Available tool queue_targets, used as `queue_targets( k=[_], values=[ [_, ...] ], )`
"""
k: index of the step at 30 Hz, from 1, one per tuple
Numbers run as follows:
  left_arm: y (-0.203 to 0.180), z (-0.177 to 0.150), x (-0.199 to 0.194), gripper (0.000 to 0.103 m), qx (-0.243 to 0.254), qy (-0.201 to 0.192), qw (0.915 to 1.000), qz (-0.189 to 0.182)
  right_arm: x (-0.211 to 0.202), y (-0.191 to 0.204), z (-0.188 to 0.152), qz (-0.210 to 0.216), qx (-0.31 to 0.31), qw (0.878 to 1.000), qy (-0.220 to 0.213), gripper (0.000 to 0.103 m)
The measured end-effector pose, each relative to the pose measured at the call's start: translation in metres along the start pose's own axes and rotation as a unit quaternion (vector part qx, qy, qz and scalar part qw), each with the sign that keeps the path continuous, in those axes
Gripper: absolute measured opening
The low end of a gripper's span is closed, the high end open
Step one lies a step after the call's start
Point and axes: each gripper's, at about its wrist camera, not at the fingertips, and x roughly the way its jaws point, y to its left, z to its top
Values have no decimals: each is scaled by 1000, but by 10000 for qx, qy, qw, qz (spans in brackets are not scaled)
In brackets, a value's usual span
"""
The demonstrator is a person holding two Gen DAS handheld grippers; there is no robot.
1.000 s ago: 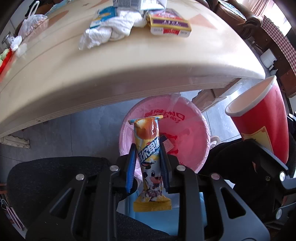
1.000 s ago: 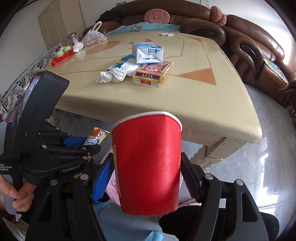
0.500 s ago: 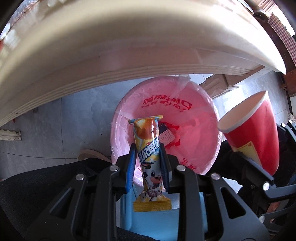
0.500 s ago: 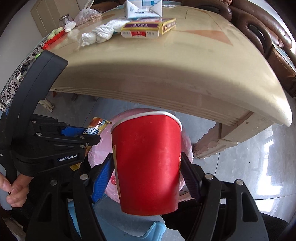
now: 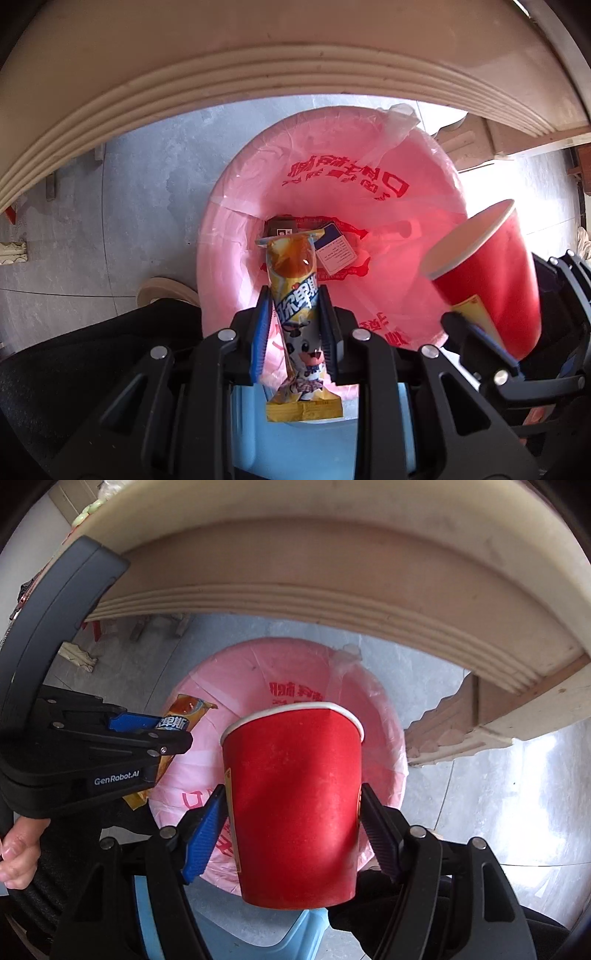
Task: Collect trash
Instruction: 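Open both tools to drop the snack bar and red cup into the bin, then move the left tool to the white tissue while the right tool approaches the blue milk carton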
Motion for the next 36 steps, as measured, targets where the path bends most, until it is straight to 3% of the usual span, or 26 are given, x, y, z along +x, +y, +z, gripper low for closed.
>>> queue_targets(
  k=[9, 12, 13, 16, 28, 33, 36],
  values=[
    [-3, 7, 17, 26, 84, 187, 9998, 0, 26, -7, 1, 53, 37, 9996, 262, 71],
    [-5, 10, 17, 52, 138, 159, 9997, 100, 28, -7, 4, 43, 8, 9996, 263, 82],
    [-6, 10, 16, 54, 175, 114, 9997, 149, 28, -6, 5, 18, -8, 9997, 254, 86],
    [-11, 11, 13, 63, 300, 58, 9994, 187, 27, -4, 3, -17, -53, 9997, 245, 87],
    [-12, 8, 1, 69, 361, -33, 9986, 392, 21, -1, 1, -29, -145, 9998, 159, 87],
    [-13, -15, -31, 69, 496, -308, 9961, 667, -5, 7, -15, -94, -292, 9995, -55, 87],
    [-10, -34, -58, 70, 549, -477, 9950, 688, -35, 4, -24, 190, -133, 9995, -230, 87]
  ],
)
